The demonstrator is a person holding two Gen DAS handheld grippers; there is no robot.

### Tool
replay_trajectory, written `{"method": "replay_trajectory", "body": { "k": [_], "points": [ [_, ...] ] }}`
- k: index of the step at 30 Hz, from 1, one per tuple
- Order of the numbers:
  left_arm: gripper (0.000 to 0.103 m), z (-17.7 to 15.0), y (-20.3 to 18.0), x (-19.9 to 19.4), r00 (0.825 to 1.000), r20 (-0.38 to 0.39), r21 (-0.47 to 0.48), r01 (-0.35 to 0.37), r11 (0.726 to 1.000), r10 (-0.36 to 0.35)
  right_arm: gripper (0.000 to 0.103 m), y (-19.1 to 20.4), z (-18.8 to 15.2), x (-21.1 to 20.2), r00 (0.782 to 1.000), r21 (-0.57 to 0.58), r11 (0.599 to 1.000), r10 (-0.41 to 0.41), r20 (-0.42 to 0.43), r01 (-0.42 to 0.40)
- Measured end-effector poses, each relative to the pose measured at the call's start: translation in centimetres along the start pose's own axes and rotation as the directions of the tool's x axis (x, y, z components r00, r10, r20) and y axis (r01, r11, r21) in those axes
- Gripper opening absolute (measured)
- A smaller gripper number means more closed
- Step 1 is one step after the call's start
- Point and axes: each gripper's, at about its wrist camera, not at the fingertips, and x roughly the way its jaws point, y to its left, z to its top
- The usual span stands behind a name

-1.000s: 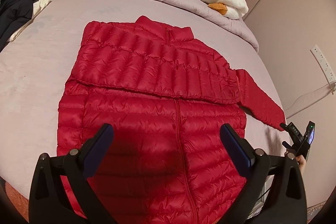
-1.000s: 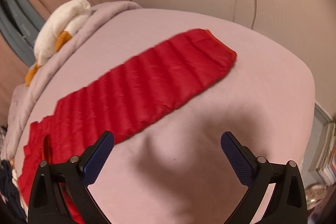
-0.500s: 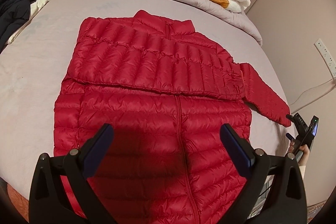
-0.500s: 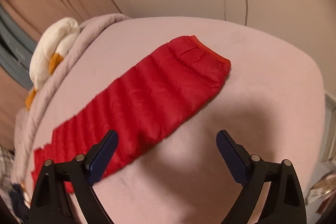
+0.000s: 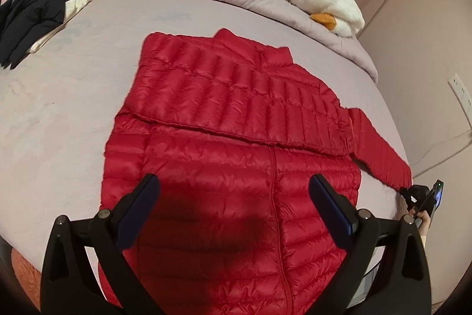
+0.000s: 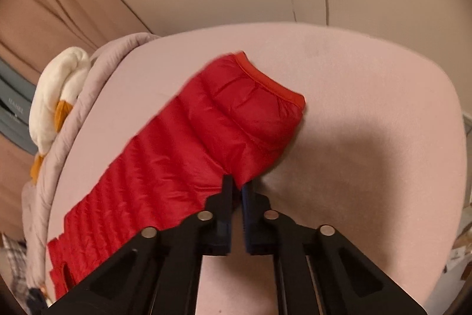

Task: Fold large clothes
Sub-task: 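Lift the other sleeve with the right tool toward the jacket body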

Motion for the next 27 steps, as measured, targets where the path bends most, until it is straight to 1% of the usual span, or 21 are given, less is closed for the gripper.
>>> {"method": "replay_trajectory", "body": {
  "k": [4,6,7,9,12,17,19,21,24,27],
  "points": [
    [0.101,0.1,0.8,-0.8,1.000,0.019,-0.021,0.002,1.000,-0.002,0.005,2.1,0.1,-3.6,0.996,-0.098,0.995,-0.001,0.093,0.010],
    [0.101,0.1,1.1,-1.2,0.999,0.034,-0.029,0.005,1.000,-0.004,0.005,2.9,0.2,-5.4,0.991,-0.144,0.990,0.020,0.129,-0.001],
    [0.101,0.2,1.3,-1.4,0.999,0.038,-0.032,0.006,0.999,-0.005,0.005,3.7,0.2,-6.5,0.989,-0.170,0.985,0.043,0.144,-0.018],
    [0.101,0.1,1.7,-1.8,0.999,0.048,-0.043,0.005,0.999,-0.003,0.005,5.4,0.2,-9.3,0.978,-0.223,0.973,0.105,0.178,-0.064],
    [0.101,0.0,2.5,-2.0,0.999,0.053,-0.058,0.003,0.998,0.000,0.005,8.1,-0.2,-12.9,0.958,-0.311,0.946,0.169,0.234,-0.091],
    [0.101,-0.1,3.9,-2.4,0.998,0.060,-0.089,0.002,0.996,0.003,0.005,12.0,-1.9,-17.0,0.923,-0.459,0.886,0.231,0.307,-0.069],
    [0.101,-0.1,4.6,-2.6,0.998,0.061,-0.107,-0.004,0.994,0.010,0.005,13.6,-2.7,-17.9,0.916,-0.500,0.861,0.268,0.300,-0.088],
    [0.101,-0.2,5.2,-2.8,0.998,0.065,-0.120,-0.006,0.993,0.014,0.005,15.6,-3.0,-17.8,0.912,-0.532,0.841,0.293,0.287,-0.102],
    [0.101,-0.2,6.1,-3.2,0.997,0.071,-0.136,-0.014,0.991,0.024,0.005,18.3,-3.3,-17.2,0.909,-0.568,0.814,0.320,0.266,-0.121],
    [0.101,-0.2,6.7,-3.5,0.996,0.079,-0.150,-0.021,0.988,0.033,0.005,20.0,-4.5,-17.9,0.908,-0.614,0.776,0.350,0.231,-0.143]
  ]
}}
